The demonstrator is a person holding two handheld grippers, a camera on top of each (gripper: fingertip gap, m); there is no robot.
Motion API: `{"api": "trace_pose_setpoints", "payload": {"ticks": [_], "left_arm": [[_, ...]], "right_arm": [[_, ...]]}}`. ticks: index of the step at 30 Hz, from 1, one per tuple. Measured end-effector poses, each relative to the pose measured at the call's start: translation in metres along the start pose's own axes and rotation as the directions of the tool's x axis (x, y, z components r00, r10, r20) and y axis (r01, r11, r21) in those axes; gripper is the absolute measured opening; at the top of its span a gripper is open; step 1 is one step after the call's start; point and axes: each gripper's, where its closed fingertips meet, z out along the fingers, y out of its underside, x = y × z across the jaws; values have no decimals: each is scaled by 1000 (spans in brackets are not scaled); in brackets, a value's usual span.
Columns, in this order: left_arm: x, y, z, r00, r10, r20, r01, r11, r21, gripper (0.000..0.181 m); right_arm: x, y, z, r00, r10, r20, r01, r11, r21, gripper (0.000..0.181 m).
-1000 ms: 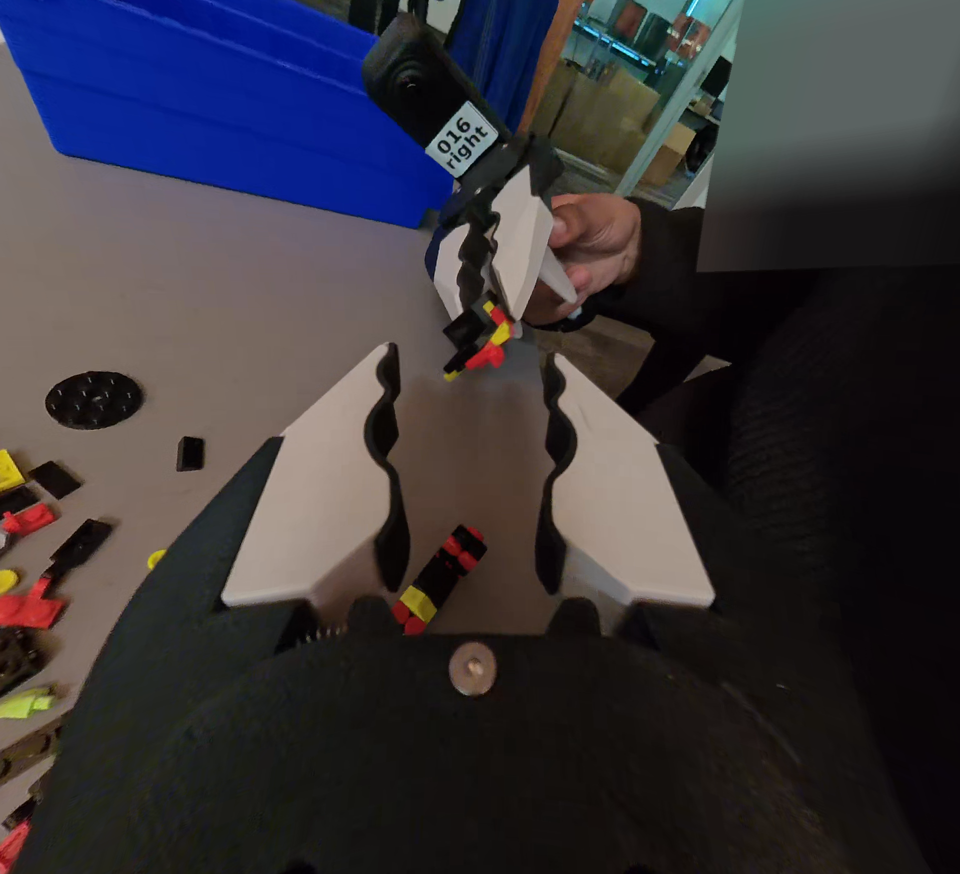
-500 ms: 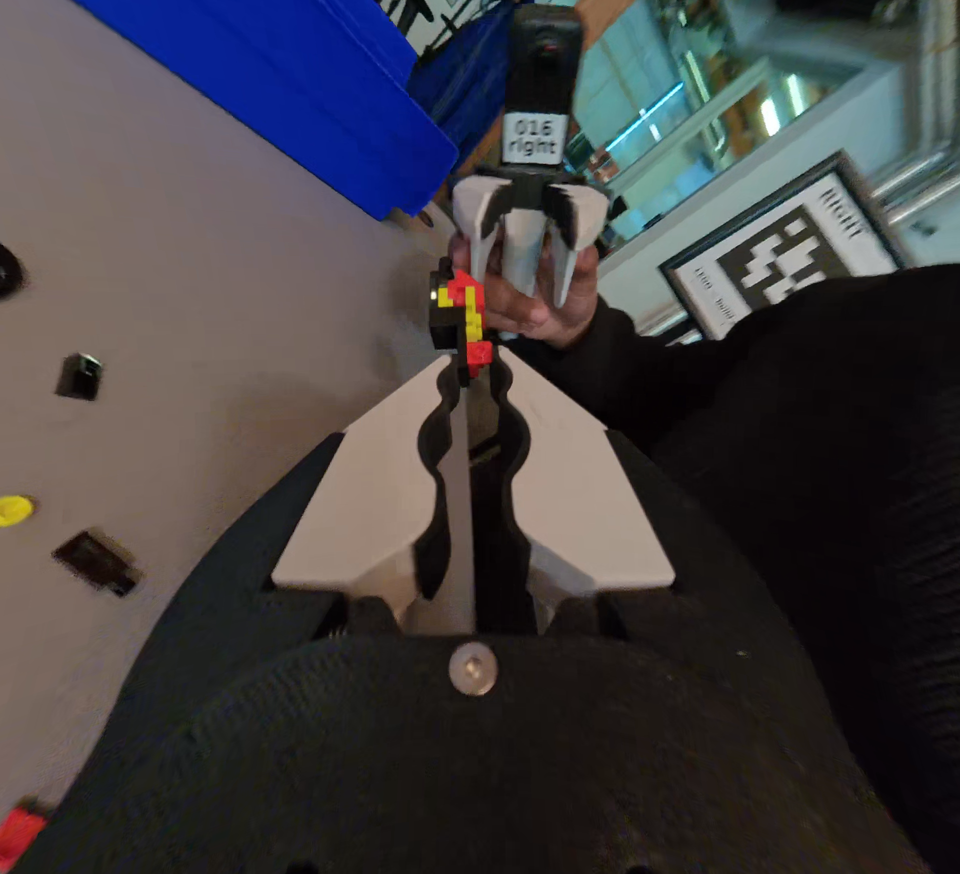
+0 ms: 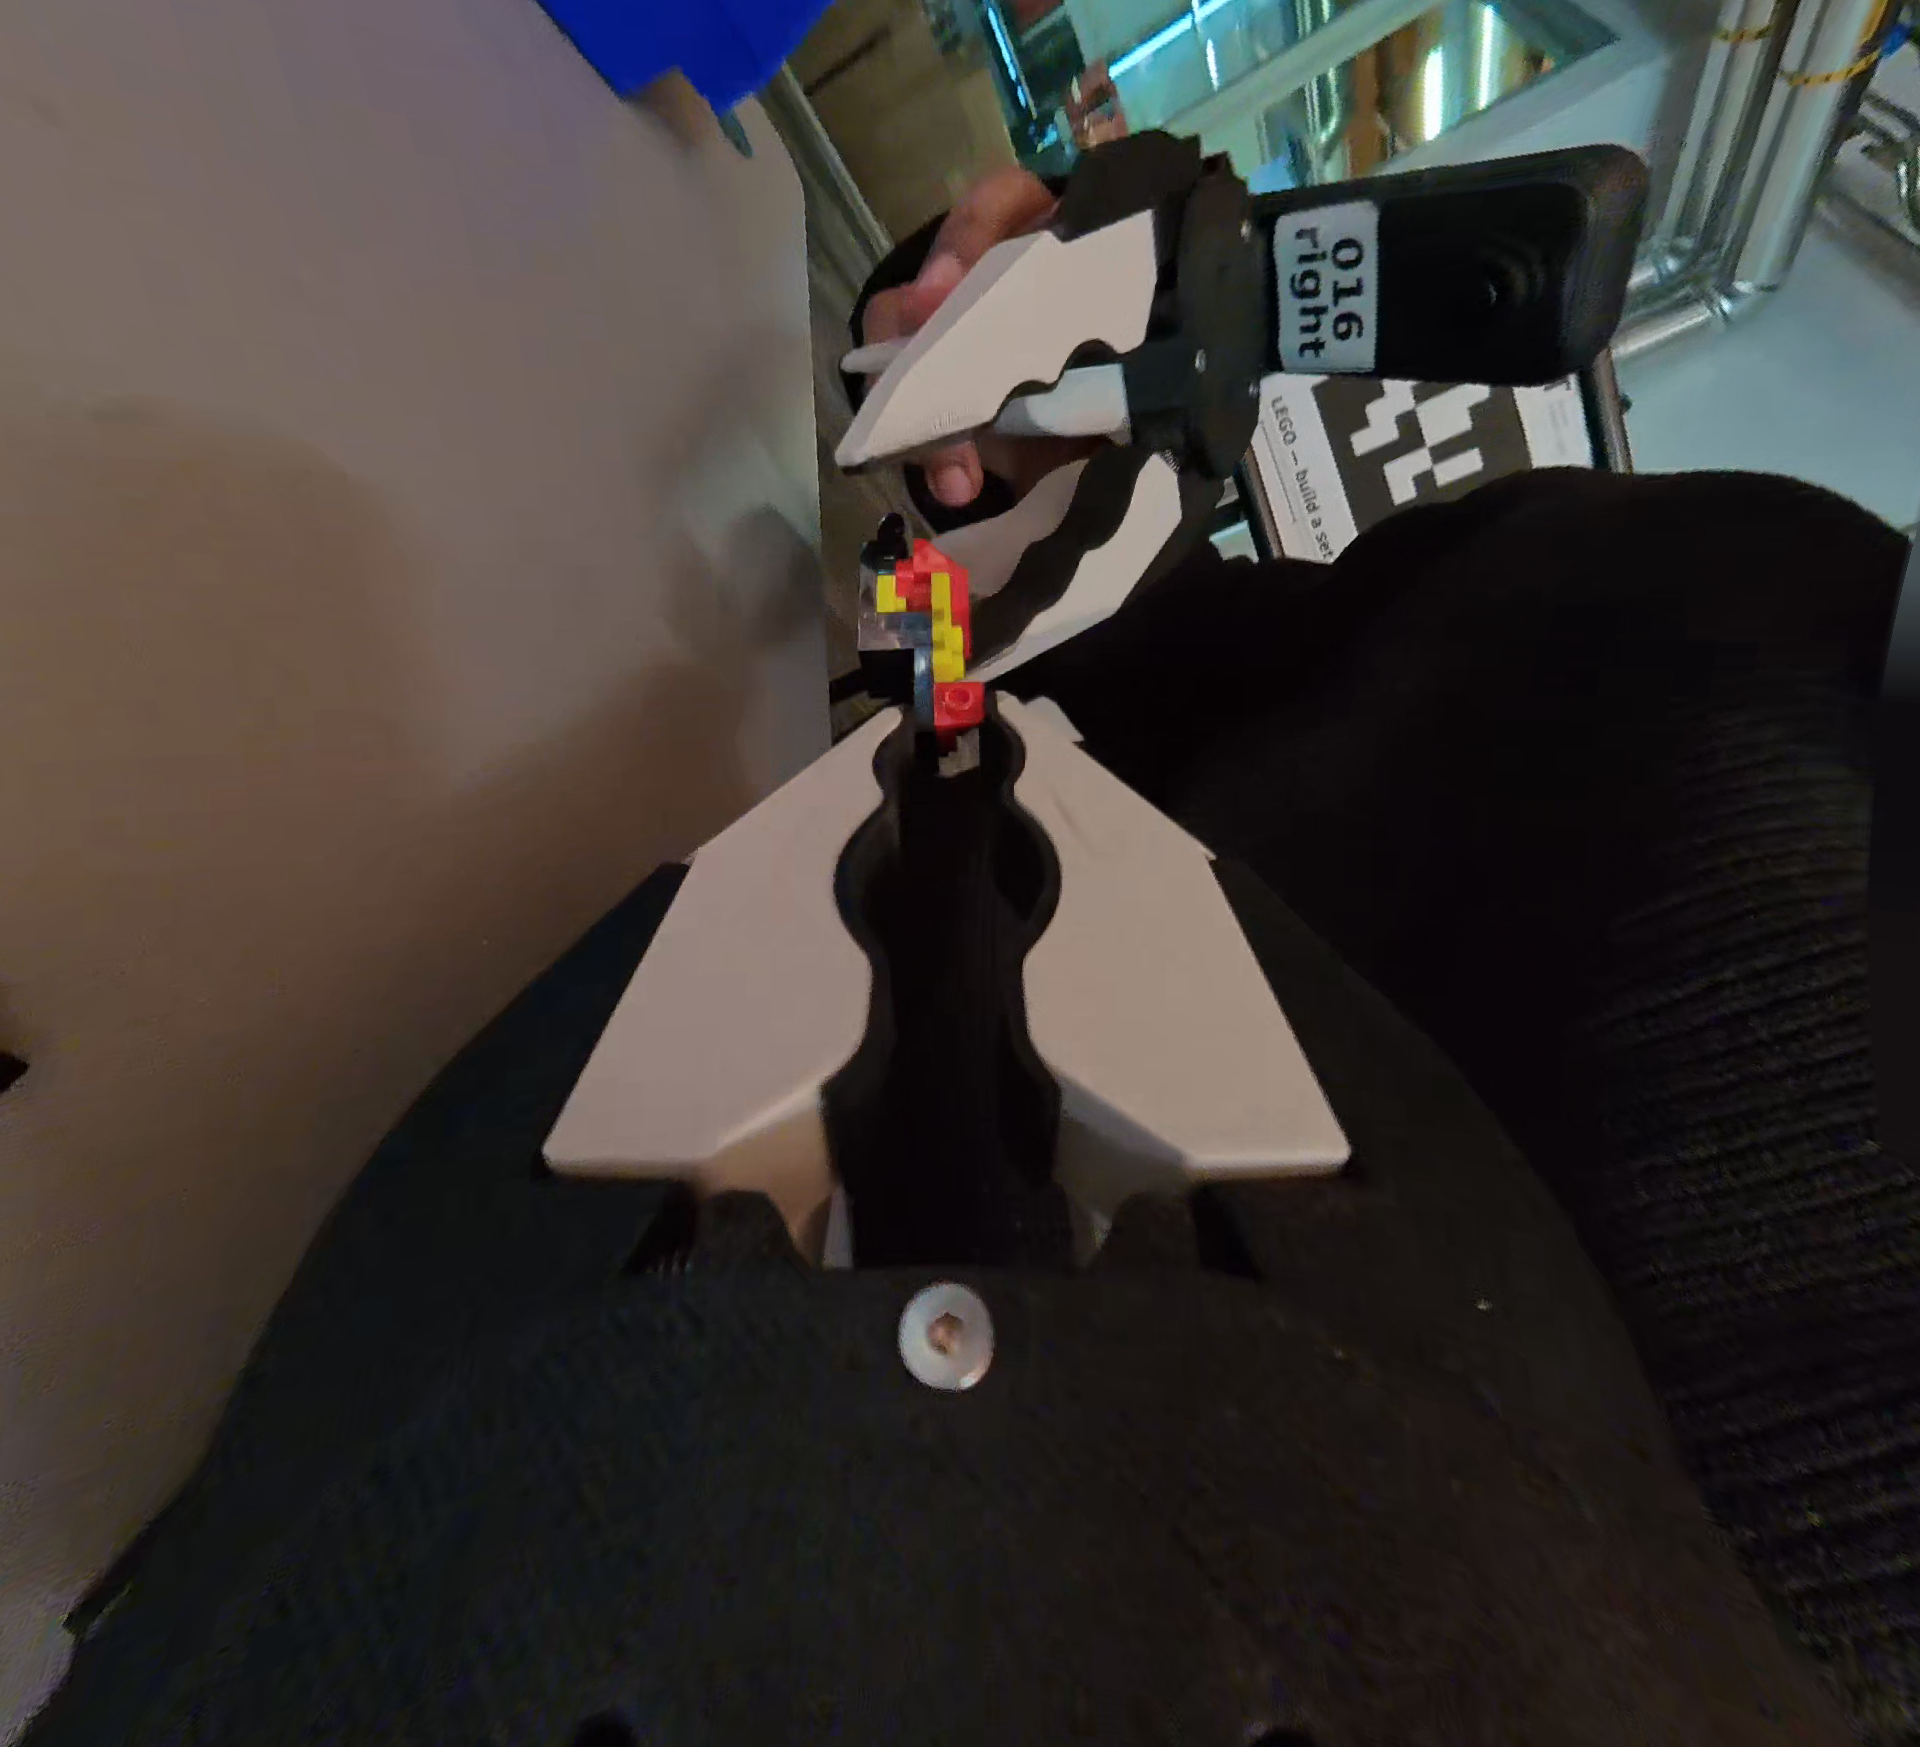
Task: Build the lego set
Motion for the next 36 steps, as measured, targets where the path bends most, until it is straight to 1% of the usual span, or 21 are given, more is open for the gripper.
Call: {"api": "trace_pose_setpoints", "payload": {"ticks": [4, 9, 10, 11, 12, 14, 17, 20, 23, 30, 36], "left_arm": [[-6, 7, 3, 999, -33, 17, 34, 999, -39, 8], [-8, 12, 5, 998, -53, 28, 55, 997, -63, 8], [-10, 12, 5, 998, -53, 38, 56, 996, -64, 9], [-13, 11, 5, 997, -58, 53, 61, 996, -58, 17], [-15, 9, 4, 996, -60, 70, 63, 997, -44, 30], [-18, 1, 0, 994, -52, 94, 52, 999, 4, 41], [-27, -14, -13, 987, -55, 148, 41, 995, 96, 50], [-35, -22, -23, 980, -64, 190, 36, 989, 145, 50], [-38, -24, -25, 976, -62, 209, 29, 987, 158, 50], [-39, -25, -24, 977, -66, 204, 32, 986, 166, 50], [-39, -30, -29, 977, -79, 198, 39, 979, 198, 49]], "right_arm": [[-10, 7, 5, 996, -88, 21, 89, 995, -48, 35], [-16, 13, 11, 982, -190, 12, 190, 977, -96, 19], [-16, 15, 11, 980, -200, 9, 200, 974, -106, 19], [-15, 16, 11, 979, -203, 2, 202, 973, -116, 18], [-12, 18, 12, 981, -194, -9, 191, 973, -126, 15], [-5, 24, 13, 989, -147, -33, 141, 978, -153, 15], [9, 44, 15, 996, -26, -84, 5, 972, -235, 15], [13, 67, 19, 989, 108, -96, -134, 939, -318, 15], [11, 77, 21, 976, 193, -99, -216, 914, -343, 15], [7, 81, 22, 961, 265, -83, -277, 893, -356, 16], [7, 82, 20, 959, 272, -80, -282, 888, -363, 21]]}}
